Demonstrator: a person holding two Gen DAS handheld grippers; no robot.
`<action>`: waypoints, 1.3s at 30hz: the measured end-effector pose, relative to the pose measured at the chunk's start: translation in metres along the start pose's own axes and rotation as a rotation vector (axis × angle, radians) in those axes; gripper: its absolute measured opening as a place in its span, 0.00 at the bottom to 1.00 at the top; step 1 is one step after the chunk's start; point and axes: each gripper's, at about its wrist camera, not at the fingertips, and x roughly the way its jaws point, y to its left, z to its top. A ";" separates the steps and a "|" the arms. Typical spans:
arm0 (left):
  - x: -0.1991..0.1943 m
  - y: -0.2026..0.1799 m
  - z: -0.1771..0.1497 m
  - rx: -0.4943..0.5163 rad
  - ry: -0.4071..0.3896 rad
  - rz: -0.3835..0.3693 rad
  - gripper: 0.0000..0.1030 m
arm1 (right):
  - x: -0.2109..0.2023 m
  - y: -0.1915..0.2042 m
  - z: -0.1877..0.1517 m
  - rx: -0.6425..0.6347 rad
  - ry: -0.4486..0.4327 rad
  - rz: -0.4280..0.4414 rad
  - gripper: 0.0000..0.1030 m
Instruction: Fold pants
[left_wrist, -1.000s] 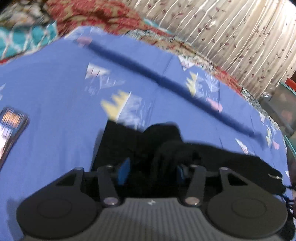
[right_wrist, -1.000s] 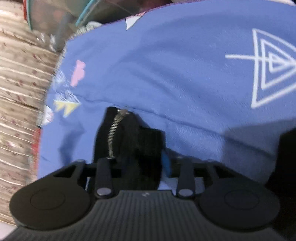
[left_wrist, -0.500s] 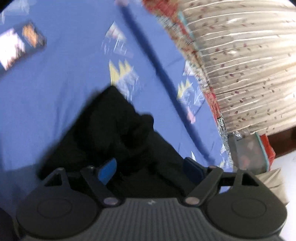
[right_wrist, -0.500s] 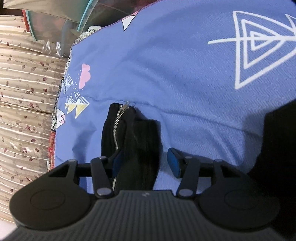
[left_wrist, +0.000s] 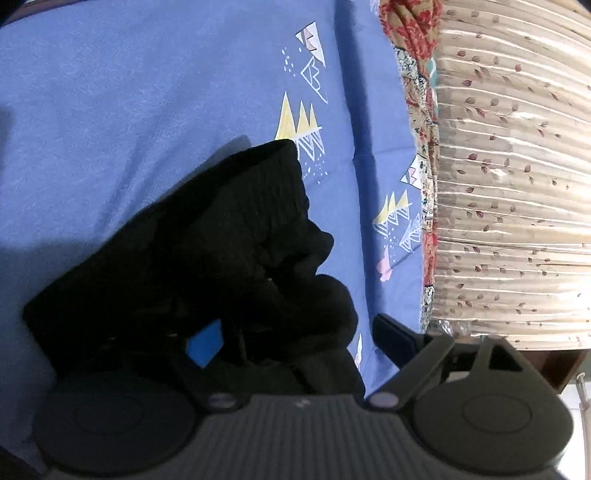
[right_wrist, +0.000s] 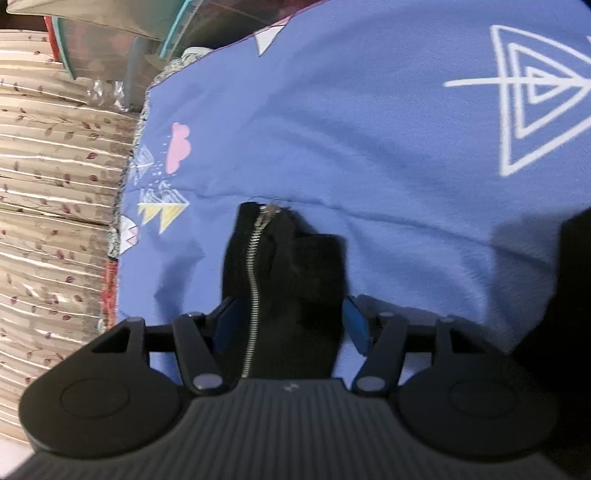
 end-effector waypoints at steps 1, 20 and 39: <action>0.000 0.002 -0.003 -0.008 -0.007 -0.006 0.87 | 0.005 0.003 -0.001 -0.016 0.006 -0.011 0.63; -0.051 -0.059 0.015 0.145 -0.027 -0.092 0.15 | -0.096 0.074 0.008 -0.268 -0.134 0.070 0.07; -0.114 0.046 -0.032 0.171 0.094 0.150 0.36 | -0.201 -0.153 -0.038 0.015 -0.143 -0.173 0.19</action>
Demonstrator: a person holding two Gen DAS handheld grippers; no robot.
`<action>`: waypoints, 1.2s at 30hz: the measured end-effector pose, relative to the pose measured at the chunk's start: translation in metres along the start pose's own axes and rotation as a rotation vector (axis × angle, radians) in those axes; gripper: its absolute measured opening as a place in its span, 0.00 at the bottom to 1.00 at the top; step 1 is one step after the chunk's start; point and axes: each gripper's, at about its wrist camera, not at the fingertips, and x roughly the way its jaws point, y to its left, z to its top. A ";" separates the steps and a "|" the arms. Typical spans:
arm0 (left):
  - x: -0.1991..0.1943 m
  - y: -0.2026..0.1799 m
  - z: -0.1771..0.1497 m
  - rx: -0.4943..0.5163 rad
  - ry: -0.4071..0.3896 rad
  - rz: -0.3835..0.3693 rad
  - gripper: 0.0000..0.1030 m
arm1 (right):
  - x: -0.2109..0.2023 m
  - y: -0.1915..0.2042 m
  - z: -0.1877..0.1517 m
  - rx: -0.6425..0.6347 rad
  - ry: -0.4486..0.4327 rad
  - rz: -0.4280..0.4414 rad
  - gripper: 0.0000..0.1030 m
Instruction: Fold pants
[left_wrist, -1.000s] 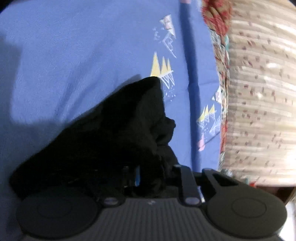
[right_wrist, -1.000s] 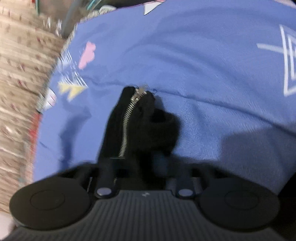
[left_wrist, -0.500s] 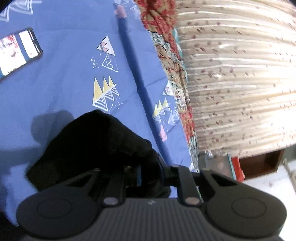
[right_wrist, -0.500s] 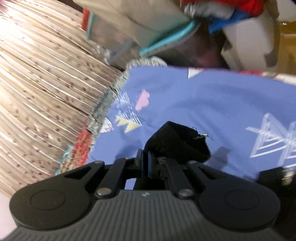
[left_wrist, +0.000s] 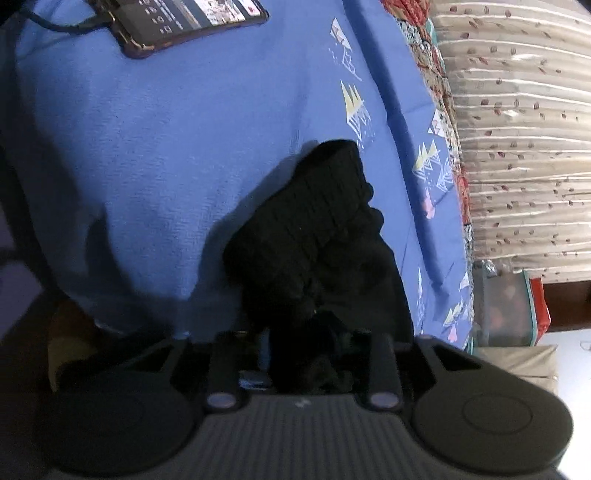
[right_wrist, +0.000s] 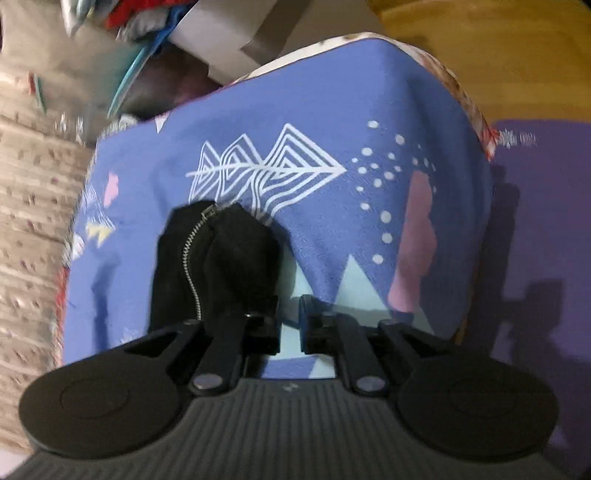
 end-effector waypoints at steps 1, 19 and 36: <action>-0.003 -0.001 -0.001 0.012 -0.012 0.000 0.50 | -0.002 0.006 0.001 -0.010 -0.008 0.006 0.36; 0.003 -0.063 -0.011 0.565 -0.216 -0.119 0.13 | -0.021 0.063 -0.051 -0.295 0.095 0.230 0.53; 0.038 0.014 0.017 0.199 -0.008 -0.147 0.18 | 0.015 0.233 -0.322 -1.222 0.659 0.488 0.53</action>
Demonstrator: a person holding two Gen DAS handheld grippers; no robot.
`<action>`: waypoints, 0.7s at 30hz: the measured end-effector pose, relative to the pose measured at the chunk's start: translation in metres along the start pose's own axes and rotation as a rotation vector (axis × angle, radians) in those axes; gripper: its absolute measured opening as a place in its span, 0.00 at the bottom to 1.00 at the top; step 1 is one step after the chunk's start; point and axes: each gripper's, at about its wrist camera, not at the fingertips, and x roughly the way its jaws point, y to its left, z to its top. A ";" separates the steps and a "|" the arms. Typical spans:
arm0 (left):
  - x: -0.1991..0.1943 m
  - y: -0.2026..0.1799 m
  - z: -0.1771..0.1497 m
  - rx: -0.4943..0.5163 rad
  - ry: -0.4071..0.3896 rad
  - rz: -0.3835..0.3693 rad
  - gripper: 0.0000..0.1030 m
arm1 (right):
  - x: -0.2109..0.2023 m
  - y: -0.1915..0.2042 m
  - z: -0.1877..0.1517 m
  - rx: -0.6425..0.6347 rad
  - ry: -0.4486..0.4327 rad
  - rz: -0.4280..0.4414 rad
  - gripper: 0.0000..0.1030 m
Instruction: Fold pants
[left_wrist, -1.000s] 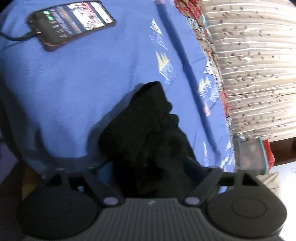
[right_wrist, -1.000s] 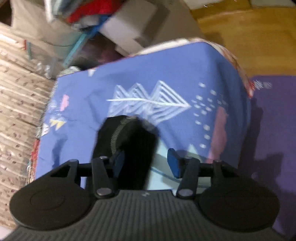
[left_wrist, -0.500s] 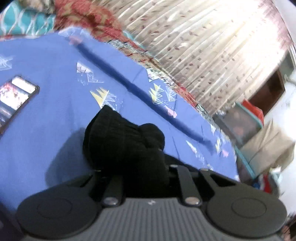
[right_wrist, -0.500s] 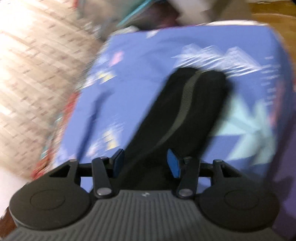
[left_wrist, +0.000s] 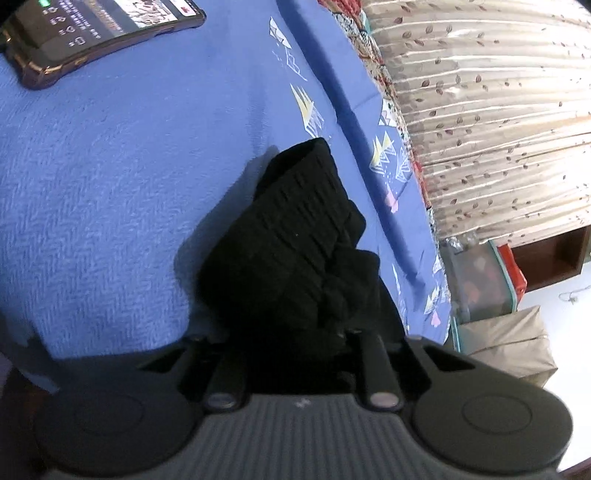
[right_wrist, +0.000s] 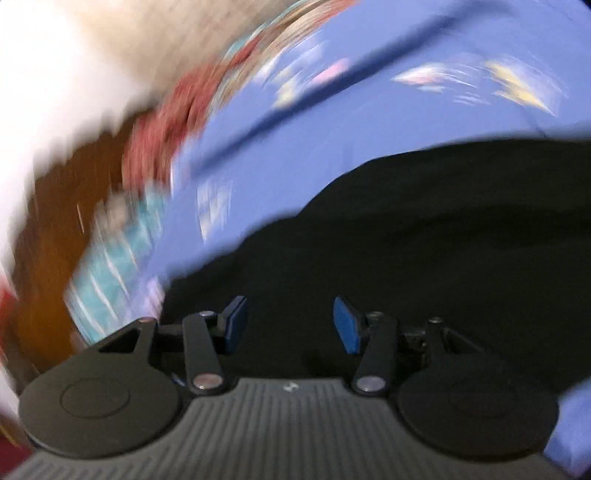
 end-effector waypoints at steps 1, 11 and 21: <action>-0.001 0.001 0.001 0.002 0.006 0.003 0.18 | 0.016 0.021 0.001 -0.110 0.036 -0.012 0.53; 0.002 0.001 0.008 0.001 0.044 0.013 0.18 | 0.113 0.118 -0.010 -0.641 0.222 0.041 0.51; 0.002 0.006 0.011 -0.007 0.058 -0.004 0.19 | 0.095 0.108 0.004 -0.573 0.253 0.126 0.13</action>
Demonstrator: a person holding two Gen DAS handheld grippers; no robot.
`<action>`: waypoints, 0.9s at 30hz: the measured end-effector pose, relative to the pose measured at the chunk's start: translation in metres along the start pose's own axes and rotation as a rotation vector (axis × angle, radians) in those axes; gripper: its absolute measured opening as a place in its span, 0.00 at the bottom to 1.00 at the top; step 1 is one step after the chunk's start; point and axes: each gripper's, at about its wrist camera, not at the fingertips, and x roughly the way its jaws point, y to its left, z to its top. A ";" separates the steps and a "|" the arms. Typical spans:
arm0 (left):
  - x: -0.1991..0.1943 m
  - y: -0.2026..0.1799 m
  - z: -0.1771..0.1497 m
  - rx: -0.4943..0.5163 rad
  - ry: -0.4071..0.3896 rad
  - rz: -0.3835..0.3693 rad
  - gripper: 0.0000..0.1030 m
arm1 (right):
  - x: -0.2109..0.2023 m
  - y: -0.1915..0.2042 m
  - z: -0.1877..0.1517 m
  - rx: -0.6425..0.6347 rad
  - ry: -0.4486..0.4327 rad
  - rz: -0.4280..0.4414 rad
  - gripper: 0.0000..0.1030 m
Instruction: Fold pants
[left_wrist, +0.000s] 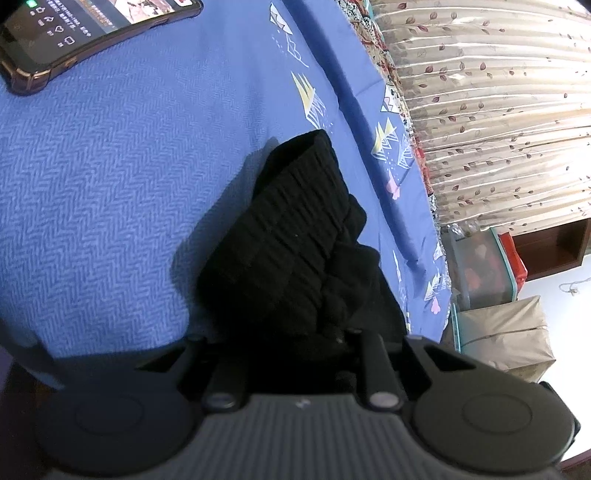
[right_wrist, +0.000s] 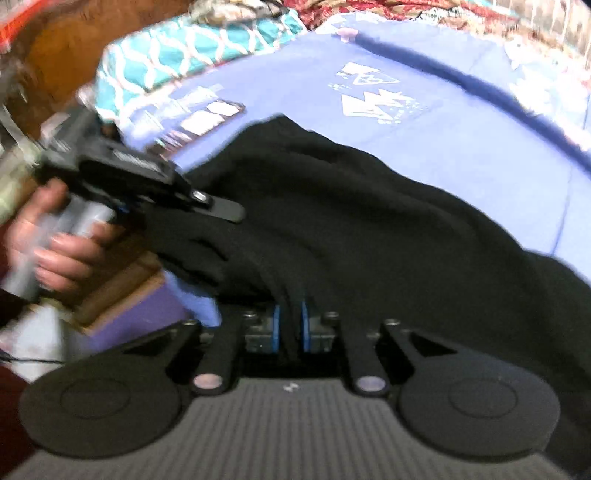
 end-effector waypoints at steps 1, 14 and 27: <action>0.000 0.000 0.000 0.001 0.000 -0.003 0.19 | -0.005 0.000 -0.001 0.006 -0.001 0.027 0.13; -0.003 -0.004 0.000 0.012 -0.001 0.018 0.20 | 0.029 0.007 -0.020 0.121 0.069 0.106 0.35; 0.000 -0.039 -0.003 0.164 -0.067 0.080 0.11 | 0.060 0.028 0.005 0.208 -0.040 0.060 0.24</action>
